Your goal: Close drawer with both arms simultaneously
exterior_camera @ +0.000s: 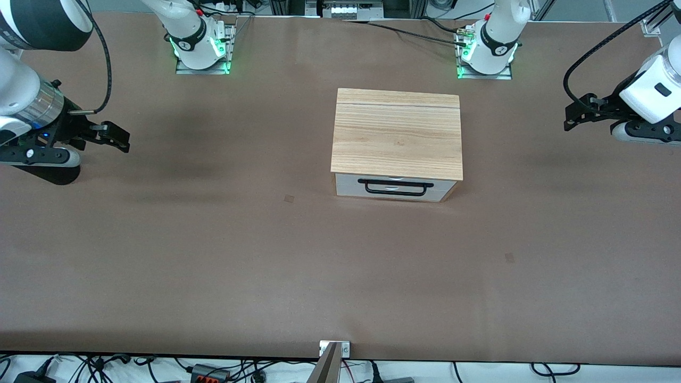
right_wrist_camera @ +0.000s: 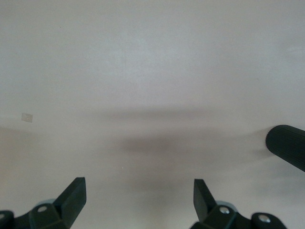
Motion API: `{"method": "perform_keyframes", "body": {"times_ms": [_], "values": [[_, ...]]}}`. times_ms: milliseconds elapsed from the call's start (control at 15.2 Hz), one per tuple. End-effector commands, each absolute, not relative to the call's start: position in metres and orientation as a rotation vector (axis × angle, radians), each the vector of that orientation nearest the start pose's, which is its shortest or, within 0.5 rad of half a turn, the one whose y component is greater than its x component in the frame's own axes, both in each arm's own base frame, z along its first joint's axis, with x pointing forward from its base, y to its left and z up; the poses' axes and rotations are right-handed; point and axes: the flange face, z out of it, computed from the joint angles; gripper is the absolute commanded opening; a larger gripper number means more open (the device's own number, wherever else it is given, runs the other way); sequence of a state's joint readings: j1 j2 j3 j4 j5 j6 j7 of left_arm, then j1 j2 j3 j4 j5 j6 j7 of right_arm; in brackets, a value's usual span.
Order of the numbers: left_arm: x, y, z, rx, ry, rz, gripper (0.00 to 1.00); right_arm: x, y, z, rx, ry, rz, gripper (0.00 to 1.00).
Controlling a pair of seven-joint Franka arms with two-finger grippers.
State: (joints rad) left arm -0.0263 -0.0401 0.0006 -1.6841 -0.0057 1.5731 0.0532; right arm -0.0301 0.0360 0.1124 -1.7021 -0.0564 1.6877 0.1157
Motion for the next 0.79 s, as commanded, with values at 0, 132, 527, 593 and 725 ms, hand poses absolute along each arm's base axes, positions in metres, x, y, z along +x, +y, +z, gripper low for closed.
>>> {"method": "perform_keyframes", "body": {"times_ms": [0,132,527,593,725], "values": [[0.543,-0.014,0.600,-3.144,0.137,0.108,1.00,0.549,0.045,0.562,-3.214,0.047,0.094,1.00],[0.543,-0.014,0.600,-3.144,0.135,0.111,1.00,0.554,0.054,0.563,-3.198,0.178,0.033,1.00],[0.542,-0.015,0.600,-3.144,0.133,0.113,1.00,0.557,0.066,0.560,-3.159,0.264,0.030,1.00],[0.543,-0.016,0.600,-3.144,0.133,0.111,1.00,0.556,0.065,0.560,-3.160,0.264,0.035,1.00],[0.542,-0.017,0.600,-3.144,0.135,0.111,1.00,0.559,0.064,0.559,-3.161,0.269,0.047,1.00]]}}
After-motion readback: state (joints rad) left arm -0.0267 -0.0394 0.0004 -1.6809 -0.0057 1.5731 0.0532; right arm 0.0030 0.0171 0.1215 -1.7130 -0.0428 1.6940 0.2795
